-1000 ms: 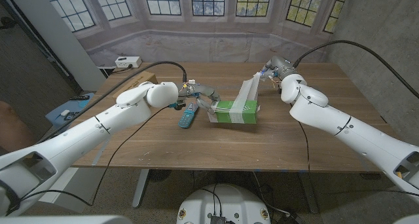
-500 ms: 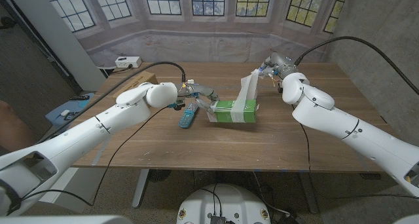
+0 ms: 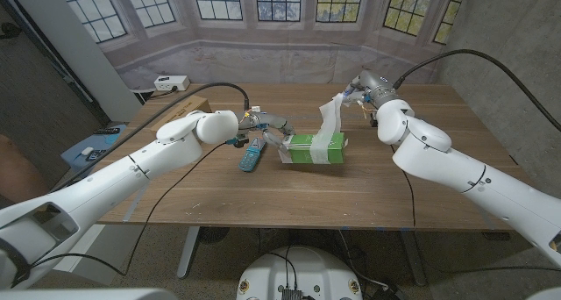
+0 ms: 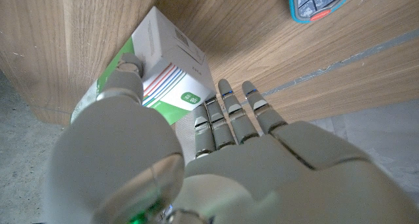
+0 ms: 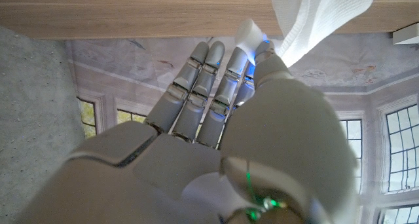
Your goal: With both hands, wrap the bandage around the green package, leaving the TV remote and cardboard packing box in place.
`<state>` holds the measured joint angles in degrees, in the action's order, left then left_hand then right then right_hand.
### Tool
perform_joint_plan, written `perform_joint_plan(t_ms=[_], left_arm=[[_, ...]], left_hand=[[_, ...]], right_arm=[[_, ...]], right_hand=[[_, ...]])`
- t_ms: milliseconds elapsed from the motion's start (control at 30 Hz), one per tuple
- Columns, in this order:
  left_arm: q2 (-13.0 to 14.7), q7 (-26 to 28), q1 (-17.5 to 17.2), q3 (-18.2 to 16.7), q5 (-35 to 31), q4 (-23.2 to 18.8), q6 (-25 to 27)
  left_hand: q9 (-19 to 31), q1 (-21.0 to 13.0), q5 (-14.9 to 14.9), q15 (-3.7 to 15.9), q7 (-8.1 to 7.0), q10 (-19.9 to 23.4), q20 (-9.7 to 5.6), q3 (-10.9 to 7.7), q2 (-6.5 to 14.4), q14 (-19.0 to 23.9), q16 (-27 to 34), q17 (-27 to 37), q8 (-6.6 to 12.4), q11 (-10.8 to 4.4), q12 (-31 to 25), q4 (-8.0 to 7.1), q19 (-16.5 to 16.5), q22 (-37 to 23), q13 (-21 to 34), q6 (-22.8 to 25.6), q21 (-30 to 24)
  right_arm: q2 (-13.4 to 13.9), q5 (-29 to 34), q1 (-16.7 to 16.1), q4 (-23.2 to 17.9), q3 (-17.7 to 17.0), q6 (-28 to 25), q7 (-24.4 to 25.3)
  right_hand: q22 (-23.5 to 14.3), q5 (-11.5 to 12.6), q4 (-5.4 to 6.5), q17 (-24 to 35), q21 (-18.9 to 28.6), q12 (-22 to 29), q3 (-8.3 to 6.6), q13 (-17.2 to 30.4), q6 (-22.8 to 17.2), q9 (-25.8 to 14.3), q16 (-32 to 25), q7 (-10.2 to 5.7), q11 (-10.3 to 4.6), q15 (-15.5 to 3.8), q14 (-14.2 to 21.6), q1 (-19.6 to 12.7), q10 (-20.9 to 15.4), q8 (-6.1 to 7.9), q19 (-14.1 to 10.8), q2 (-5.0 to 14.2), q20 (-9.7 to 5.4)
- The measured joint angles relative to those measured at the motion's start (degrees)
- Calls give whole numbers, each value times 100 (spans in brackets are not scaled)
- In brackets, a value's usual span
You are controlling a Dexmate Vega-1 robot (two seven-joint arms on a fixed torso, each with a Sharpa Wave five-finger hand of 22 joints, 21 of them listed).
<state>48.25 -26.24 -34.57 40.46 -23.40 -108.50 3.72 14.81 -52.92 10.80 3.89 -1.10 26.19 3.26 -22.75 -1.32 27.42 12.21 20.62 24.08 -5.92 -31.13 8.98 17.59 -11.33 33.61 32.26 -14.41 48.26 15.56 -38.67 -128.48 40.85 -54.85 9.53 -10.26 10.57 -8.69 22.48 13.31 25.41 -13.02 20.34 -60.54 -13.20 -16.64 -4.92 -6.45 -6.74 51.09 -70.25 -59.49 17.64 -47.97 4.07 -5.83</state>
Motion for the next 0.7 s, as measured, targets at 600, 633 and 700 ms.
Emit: perform_joint_plan(t_ms=[600,633,700], left_arm=[[-31,-45,26,64,108,69,81],[-32,-49,27,66,110,71,85],[-36,-55,33,82,113,85,90]], left_hand=[[-1,0,-1,0,0,0,32,0,0,0,0,-16,0,0,0,0,-31,0,-1,0,0],[-2,0,-2,0,0,0,32,0,0,0,0,-16,0,0,0,0,-31,0,-2,0,0],[-2,0,-2,0,0,0,32,0,0,0,0,-16,0,0,0,0,-31,0,-2,0,0]], right_arm=[[138,50,-135,-527,-51,-100,8],[148,56,-144,-569,-56,-115,8],[159,62,-153,-616,-60,-139,8]], right_hand=[[0,27,0,-1,0,0,0,7,5,5,0,5,0,0,0,15,0,-4,0,-16,0],[0,27,0,-1,0,-1,0,7,-3,5,0,-3,0,0,0,14,0,-6,0,-16,0],[0,27,0,-1,0,-1,0,7,-12,5,0,-12,0,0,0,14,0,-17,0,-16,0]])
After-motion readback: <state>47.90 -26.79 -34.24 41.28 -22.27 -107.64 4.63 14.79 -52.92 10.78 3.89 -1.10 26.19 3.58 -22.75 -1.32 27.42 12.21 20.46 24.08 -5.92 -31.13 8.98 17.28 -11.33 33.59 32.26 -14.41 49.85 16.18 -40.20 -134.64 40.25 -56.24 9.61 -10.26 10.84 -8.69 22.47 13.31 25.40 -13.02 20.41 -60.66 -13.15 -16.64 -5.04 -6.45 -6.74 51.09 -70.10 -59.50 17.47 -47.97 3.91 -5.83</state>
